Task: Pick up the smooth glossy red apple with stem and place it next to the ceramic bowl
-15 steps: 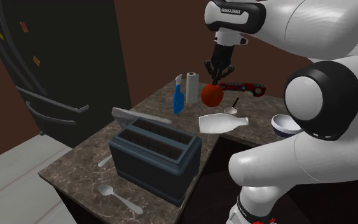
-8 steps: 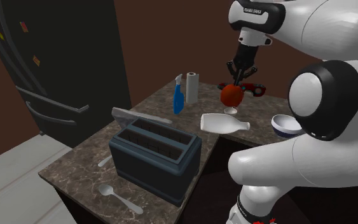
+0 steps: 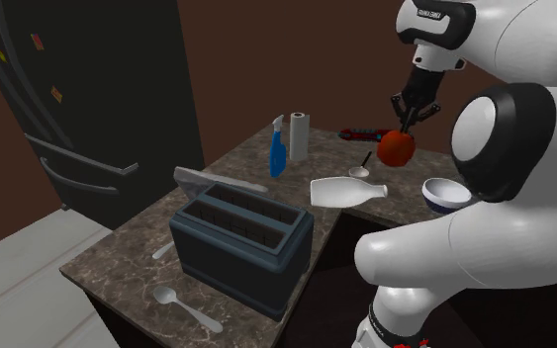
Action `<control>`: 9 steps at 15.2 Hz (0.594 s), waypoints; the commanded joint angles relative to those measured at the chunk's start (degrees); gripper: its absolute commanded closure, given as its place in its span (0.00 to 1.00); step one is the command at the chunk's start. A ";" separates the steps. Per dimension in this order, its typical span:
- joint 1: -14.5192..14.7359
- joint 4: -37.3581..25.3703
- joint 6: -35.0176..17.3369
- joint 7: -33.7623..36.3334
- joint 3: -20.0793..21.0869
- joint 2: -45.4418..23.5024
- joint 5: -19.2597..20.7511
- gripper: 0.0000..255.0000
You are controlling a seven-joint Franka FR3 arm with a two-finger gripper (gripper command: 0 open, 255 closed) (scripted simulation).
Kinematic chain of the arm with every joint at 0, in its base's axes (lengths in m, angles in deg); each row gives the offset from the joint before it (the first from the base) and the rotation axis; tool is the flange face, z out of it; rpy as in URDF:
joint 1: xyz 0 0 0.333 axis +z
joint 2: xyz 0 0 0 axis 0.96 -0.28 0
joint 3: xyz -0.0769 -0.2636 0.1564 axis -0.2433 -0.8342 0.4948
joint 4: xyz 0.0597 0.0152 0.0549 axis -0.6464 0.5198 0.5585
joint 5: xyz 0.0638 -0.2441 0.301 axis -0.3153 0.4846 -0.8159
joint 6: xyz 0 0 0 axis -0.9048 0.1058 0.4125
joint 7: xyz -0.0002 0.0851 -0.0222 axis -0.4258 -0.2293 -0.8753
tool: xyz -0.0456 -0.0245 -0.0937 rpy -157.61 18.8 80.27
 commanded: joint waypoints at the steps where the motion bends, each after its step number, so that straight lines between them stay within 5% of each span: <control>1: -0.73 -1.14 0.06 -3.12 -2.59 -1.17 1.21 1.00; 9: -2.74 -8.08 0.68 -14.89 -12.51 -7.56 4.24 1.00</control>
